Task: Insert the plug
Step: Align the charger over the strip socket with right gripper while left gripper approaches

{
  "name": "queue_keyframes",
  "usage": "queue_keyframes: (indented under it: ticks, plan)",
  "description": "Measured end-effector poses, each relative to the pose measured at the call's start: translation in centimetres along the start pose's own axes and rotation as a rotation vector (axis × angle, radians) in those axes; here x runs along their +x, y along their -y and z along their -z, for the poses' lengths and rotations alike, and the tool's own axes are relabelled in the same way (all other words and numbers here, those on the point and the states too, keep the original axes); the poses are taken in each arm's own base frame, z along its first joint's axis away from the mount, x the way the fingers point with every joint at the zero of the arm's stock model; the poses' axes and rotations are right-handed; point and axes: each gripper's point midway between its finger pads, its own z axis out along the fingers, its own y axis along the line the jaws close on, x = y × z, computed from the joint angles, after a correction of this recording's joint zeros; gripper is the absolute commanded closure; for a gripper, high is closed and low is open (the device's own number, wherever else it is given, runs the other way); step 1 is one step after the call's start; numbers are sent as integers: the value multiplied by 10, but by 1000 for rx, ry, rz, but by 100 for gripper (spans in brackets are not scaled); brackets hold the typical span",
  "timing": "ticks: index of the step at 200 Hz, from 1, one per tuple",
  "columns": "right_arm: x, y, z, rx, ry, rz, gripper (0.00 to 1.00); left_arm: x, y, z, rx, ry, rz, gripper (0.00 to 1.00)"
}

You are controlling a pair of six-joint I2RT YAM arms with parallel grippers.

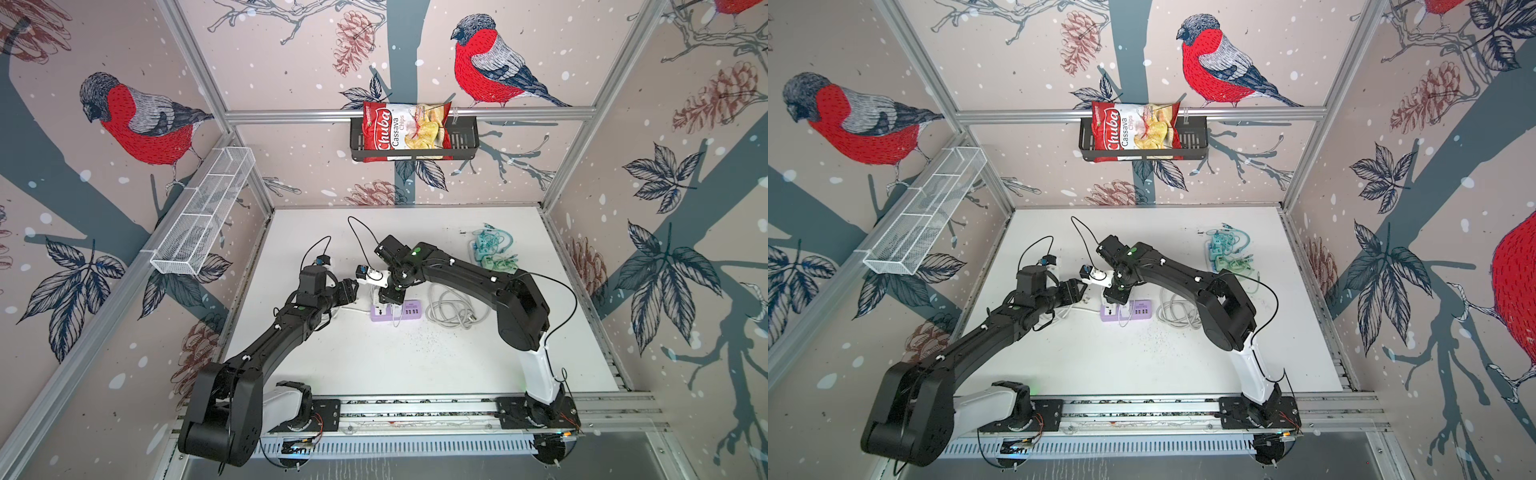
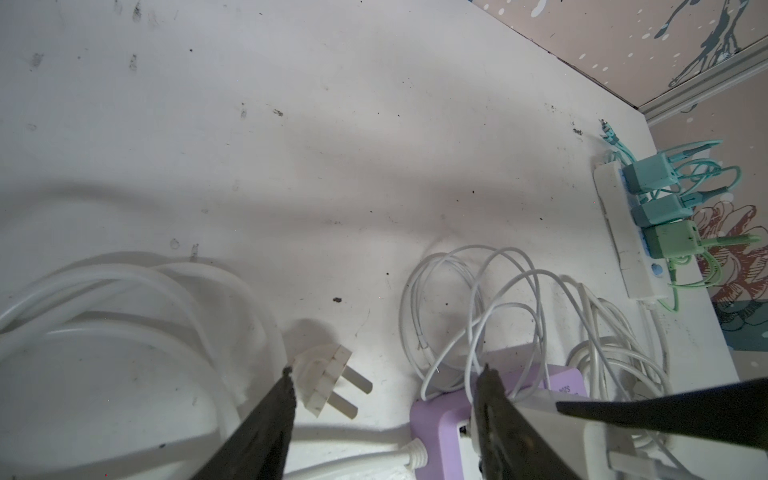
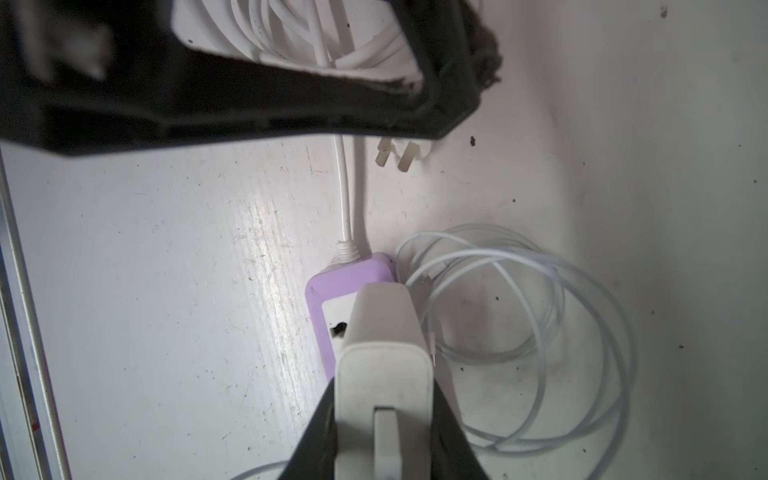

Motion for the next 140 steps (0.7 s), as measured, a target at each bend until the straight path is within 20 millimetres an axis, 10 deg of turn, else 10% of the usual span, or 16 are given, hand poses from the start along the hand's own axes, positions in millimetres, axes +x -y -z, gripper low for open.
queue_keyframes:
  ticks: [140]
  plan:
    - [6, -10, 6, -2, -24, 15, 89, 38, 43, -19, 237, -144, -59, 42]
